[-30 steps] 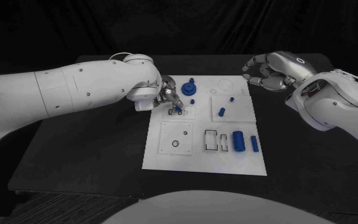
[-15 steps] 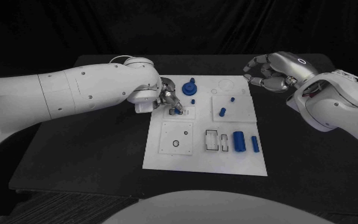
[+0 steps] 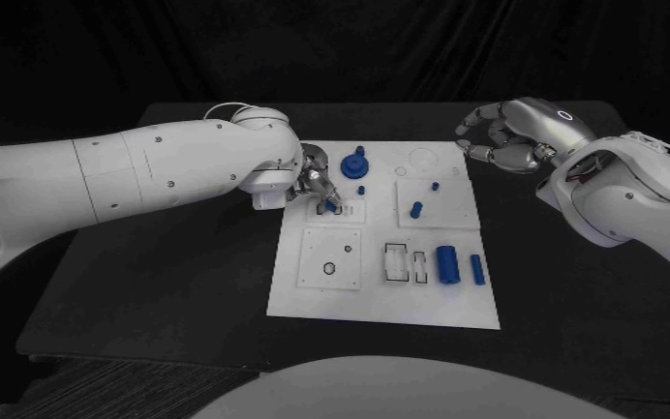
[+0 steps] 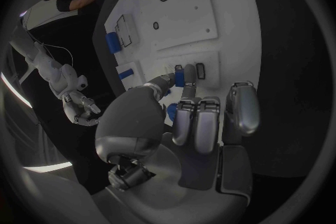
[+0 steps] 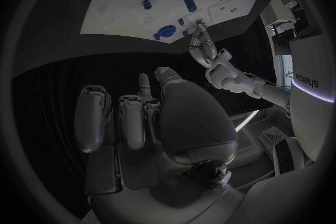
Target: Assemble the parts on the task board
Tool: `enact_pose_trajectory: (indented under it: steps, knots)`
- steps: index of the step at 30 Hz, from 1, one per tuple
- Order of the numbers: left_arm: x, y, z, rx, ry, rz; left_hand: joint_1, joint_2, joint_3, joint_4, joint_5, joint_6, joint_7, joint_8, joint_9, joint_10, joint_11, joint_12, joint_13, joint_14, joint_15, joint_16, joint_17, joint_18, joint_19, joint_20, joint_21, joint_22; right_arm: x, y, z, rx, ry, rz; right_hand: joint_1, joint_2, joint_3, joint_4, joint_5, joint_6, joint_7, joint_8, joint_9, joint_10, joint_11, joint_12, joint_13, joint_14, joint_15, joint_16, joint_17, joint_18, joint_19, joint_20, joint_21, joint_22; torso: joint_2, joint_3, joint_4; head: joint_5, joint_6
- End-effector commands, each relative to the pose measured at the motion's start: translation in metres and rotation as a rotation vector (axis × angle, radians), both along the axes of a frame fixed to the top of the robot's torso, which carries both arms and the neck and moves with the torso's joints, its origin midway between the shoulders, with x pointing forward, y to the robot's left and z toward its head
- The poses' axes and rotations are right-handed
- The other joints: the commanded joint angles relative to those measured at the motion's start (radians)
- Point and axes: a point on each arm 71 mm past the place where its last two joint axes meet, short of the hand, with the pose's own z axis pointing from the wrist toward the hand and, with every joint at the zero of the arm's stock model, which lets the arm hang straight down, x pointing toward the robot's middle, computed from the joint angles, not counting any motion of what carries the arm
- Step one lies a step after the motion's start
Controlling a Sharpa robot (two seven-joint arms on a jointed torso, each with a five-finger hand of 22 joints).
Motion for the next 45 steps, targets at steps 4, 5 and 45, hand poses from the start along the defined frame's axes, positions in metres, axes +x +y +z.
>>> enact_pose_trajectory:
  steps: [4,5,45]
  knots:
    - [-0.002,-0.003,-0.003,-0.006,-0.003,-0.025,-0.002,0.008,0.007,0.001,0.002,0.015,-0.011,-0.003,-0.001,0.102,-0.006,0.004,0.263,0.104,-0.009,0.003,0.263,0.008,0.001,0.001,-0.003,0.021,0.000,-0.002,-0.002,-0.004,0.010,-0.018,0.013,0.002,0.008,-0.001,0.006,0.007,-0.001,-0.007,-0.002,0.105,0.007,0.004,0.263,0.082,0.008,-0.006,0.157,0.009,0.024,0.004,-0.002,0.200,0.000,0.0001,-0.0002,0.000,0.000]
    - [-0.002,-0.004,-0.003,-0.006,-0.001,-0.027,-0.002,0.008,0.007,0.001,0.002,0.015,-0.011,-0.003,-0.001,0.102,-0.006,0.004,0.263,0.104,-0.009,0.003,0.263,0.008,0.001,0.001,-0.003,0.021,0.000,-0.002,-0.002,-0.004,0.011,-0.019,0.013,0.002,0.008,-0.001,0.006,0.007,-0.001,-0.007,-0.002,0.105,0.007,0.004,0.263,0.082,0.008,-0.006,0.157,0.009,0.024,0.004,-0.002,0.200,0.000,0.0001,0.0000,0.000,0.000]
    - [-0.004,-0.013,-0.007,-0.005,0.017,-0.057,-0.006,0.010,0.011,0.003,0.002,0.020,-0.012,-0.004,0.000,0.102,-0.007,0.004,0.263,0.104,-0.010,0.003,0.263,0.009,-0.001,0.001,-0.007,0.018,0.001,-0.002,-0.003,-0.016,0.030,-0.029,0.026,0.003,0.019,-0.010,0.014,0.006,-0.001,-0.008,-0.004,0.105,0.007,0.004,0.263,0.082,0.007,-0.009,0.153,0.010,0.022,0.004,-0.008,0.198,0.000,0.0004,-0.0010,-0.004,0.000]
